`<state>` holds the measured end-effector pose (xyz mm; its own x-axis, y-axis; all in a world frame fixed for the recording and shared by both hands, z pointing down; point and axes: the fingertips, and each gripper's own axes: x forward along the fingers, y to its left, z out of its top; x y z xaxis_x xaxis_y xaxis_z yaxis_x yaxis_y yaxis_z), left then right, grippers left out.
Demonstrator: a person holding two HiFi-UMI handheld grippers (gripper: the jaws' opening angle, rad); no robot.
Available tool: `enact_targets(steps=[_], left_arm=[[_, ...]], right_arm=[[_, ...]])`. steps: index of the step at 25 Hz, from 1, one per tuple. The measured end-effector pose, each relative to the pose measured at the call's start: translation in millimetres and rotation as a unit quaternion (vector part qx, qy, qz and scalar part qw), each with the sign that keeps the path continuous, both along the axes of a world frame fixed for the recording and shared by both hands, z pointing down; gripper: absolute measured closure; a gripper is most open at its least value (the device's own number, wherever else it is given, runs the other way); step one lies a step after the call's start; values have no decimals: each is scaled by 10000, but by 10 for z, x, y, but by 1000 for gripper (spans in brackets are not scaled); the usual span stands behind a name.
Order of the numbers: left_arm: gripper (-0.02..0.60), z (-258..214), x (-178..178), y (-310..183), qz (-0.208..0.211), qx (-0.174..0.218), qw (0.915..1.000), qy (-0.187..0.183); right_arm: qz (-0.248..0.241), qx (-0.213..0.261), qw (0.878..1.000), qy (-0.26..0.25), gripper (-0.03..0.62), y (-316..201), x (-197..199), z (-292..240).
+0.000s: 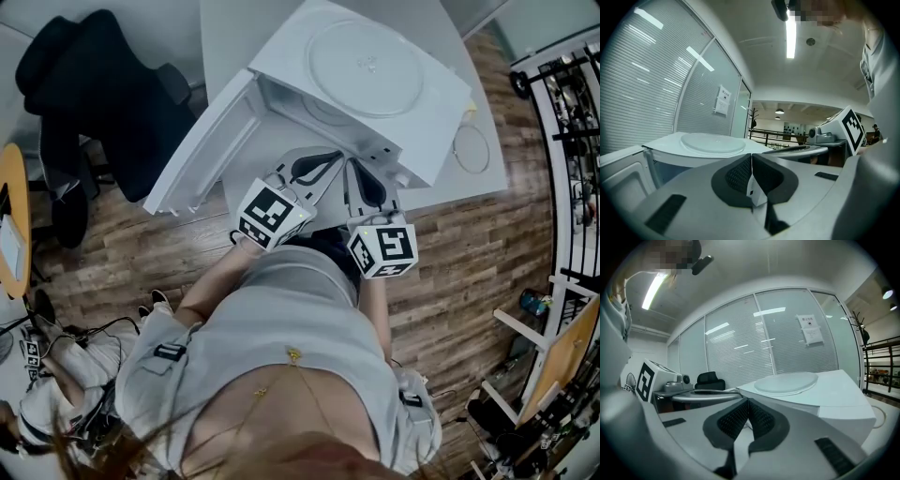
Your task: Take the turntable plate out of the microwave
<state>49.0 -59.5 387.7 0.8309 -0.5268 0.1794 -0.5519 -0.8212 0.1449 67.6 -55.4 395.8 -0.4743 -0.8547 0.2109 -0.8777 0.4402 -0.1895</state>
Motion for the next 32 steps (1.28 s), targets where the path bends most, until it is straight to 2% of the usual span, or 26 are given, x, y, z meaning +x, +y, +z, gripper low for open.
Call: enact_targets(steps=[4, 16, 26, 32], left_arm=[[551, -56, -24, 12, -40, -50, 9999, 127], [551, -230, -185, 0, -283, 138, 9994, 115], [551, -337, -187, 166, -104, 256, 9994, 193], [551, -476, -212, 226, -106, 493, 9985, 213]], right_arm=[[-88, 34, 9999, 54, 576, 4, -27, -40], [-225, 282, 9992, 164, 576, 34, -136, -204], [-93, 526, 9979, 368, 576, 186, -122, -330], [-95, 739, 9963, 435, 576, 244, -141, -497]])
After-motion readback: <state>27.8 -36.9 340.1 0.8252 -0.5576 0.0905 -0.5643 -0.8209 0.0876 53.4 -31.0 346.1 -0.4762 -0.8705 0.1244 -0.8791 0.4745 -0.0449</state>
